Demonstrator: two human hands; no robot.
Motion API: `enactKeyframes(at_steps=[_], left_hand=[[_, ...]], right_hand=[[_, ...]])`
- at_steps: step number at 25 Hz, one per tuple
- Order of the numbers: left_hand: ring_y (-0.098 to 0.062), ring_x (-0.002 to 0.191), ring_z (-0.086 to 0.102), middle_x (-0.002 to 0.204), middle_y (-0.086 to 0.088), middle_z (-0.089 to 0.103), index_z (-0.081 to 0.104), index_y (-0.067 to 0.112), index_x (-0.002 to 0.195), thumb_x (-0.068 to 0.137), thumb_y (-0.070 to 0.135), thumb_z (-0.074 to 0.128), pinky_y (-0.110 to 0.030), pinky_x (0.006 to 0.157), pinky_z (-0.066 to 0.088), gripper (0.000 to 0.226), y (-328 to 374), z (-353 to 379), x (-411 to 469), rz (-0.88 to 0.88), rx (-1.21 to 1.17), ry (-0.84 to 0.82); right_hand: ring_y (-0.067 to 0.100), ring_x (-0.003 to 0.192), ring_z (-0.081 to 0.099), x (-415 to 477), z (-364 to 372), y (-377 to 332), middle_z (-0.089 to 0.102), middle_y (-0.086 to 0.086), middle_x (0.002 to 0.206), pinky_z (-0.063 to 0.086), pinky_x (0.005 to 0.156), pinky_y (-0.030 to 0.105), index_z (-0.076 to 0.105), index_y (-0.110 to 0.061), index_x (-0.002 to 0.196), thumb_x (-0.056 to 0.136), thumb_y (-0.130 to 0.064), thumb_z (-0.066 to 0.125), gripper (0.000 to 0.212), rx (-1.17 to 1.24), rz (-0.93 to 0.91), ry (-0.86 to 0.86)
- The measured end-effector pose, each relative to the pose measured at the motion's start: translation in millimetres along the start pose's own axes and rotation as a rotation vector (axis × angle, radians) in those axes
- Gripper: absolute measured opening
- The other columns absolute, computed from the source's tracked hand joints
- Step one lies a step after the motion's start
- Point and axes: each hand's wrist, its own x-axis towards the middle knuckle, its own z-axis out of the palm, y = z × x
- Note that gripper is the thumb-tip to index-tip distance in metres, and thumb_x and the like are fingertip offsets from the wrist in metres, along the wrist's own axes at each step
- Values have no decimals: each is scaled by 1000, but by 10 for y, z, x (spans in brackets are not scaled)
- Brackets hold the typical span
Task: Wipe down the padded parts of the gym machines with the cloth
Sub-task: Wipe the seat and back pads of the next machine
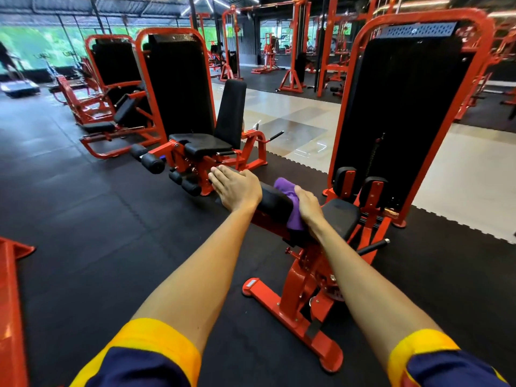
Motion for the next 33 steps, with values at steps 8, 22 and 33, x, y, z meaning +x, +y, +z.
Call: enactKeyframes(at_steps=[8, 22, 33], left_hand=[[-24, 157, -4, 170, -13, 3, 11, 0, 160, 104, 27, 31, -37, 127, -2, 65, 3, -2, 18, -6, 17, -20], [-27, 157, 0, 169, -16, 4, 13, 0, 160, 107, 25, 25, -40, 127, -2, 60, 6, 15, 124, 1, 273, -41], [-32, 157, 2, 168, -23, 3, 9, -5, 158, 107, 24, 28, -40, 127, 2, 62, 215, 2, 314, -147, 568, -143]], right_hand=[[-6, 115, 55, -286, -130, -447, 62, -16, 124, 38, 103, 18, 66, -36, 117, 105, -38, 53, 17, -39, -395, -320], [-2, 148, 26, 685, 17, -357, 29, -14, 163, 18, 122, 15, 32, -20, 160, 107, -29, 50, 57, -11, -405, -961], [15, 143, 39, 1137, 528, -588, 47, 8, 154, 23, 112, 18, 47, -4, 149, 106, -6, 47, 43, 7, -533, -1038]])
